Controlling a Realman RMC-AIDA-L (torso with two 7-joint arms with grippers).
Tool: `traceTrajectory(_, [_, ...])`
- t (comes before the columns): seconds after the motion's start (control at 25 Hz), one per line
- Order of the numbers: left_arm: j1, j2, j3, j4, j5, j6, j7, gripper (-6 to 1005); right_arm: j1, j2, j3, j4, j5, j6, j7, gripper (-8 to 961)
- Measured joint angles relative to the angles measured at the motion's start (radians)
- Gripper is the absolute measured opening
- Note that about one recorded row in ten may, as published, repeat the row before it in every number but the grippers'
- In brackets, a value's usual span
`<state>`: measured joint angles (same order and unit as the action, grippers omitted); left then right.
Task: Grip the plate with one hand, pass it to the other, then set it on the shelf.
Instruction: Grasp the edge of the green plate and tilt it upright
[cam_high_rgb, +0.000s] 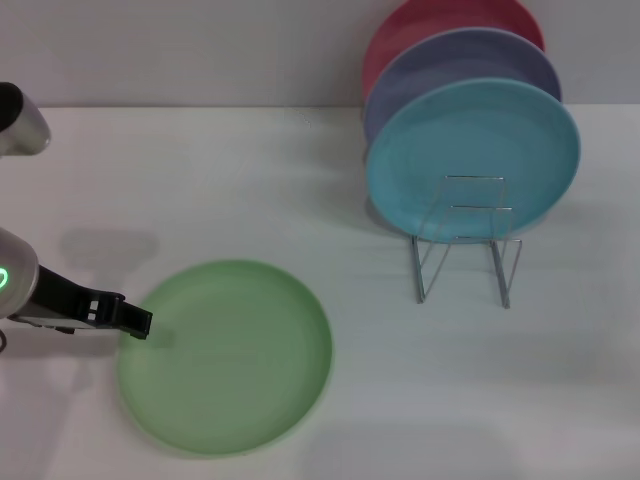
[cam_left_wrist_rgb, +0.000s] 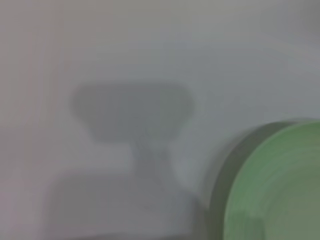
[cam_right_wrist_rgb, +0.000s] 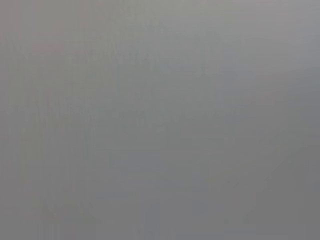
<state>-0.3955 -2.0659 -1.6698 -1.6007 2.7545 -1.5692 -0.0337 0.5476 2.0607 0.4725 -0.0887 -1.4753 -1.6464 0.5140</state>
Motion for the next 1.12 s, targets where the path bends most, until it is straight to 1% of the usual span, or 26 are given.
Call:
traceTrajectory(0.16, [-0.013, -0.002, 0.021, 0.041, 0.009, 0.024, -0.025, 822, 0.000, -0.010, 0.000, 0.000, 0.001, -0.002, 0.006, 656])
traceTrajectory(0.44, [-0.023, -0.002, 0.043, 0.076, 0.010, 0.041, -0.040, 809, -0.004, -0.018, 0.000, 0.000, 0.001, -0.004, 0.008, 656])
traceTrajectory(0.76, [-0.040, -0.002, 0.066, 0.123, 0.010, 0.062, -0.048, 793, -0.006, -0.019, -0.002, 0.000, 0.001, -0.006, 0.009, 656])
traceTrajectory(1.12, [-0.049, 0.000, 0.067, 0.165, 0.011, 0.087, -0.047, 776, -0.008, -0.019, -0.004, 0.000, 0.001, -0.006, 0.010, 656])
